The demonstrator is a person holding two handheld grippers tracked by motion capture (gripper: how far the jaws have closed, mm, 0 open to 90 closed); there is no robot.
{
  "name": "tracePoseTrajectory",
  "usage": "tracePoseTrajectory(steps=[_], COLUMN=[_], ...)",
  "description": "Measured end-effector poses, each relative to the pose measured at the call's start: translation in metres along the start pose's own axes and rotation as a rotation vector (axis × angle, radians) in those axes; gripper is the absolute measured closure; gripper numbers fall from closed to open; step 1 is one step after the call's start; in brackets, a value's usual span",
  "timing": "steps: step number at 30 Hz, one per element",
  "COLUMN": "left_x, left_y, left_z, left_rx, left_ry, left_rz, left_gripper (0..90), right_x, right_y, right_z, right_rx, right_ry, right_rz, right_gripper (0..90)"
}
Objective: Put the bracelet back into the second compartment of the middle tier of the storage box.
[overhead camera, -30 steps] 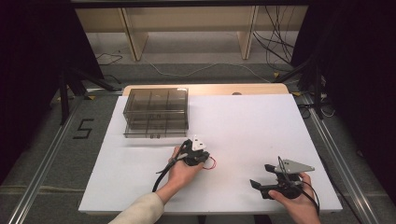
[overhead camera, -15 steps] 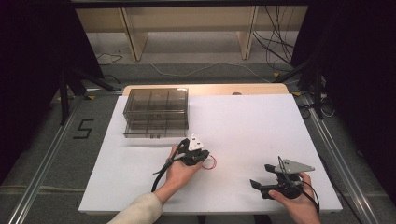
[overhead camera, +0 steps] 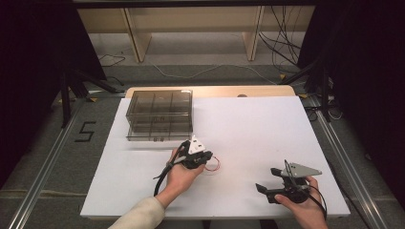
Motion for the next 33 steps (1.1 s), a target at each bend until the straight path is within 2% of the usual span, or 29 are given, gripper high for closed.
tracePoseTrajectory(steps=[22,33], left_x=[-0.009,-0.013], left_y=[-0.009,-0.02], left_z=[0.012,0.017], left_rx=[-0.026,-0.049], left_ry=[0.026,0.039], left_rz=[0.005,0.017], left_gripper=[87.0,87.0], right_x=[0.0,0.0], right_y=[0.0,0.0], right_z=[0.0,0.0], right_rx=[0.0,-0.002], right_ry=[0.0,0.002], right_rz=[0.006,0.007], right_gripper=[17.0,17.0])
Point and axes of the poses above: each handheld gripper's, and its own axes: z roughly backward along the jaws, x roughly out of its underside, y roughly to its right, the point moved 6 cm from there along -z, roughly forward along the jaws, and after that the axes turned 10 degrees about -x, right-handed, at the moved point
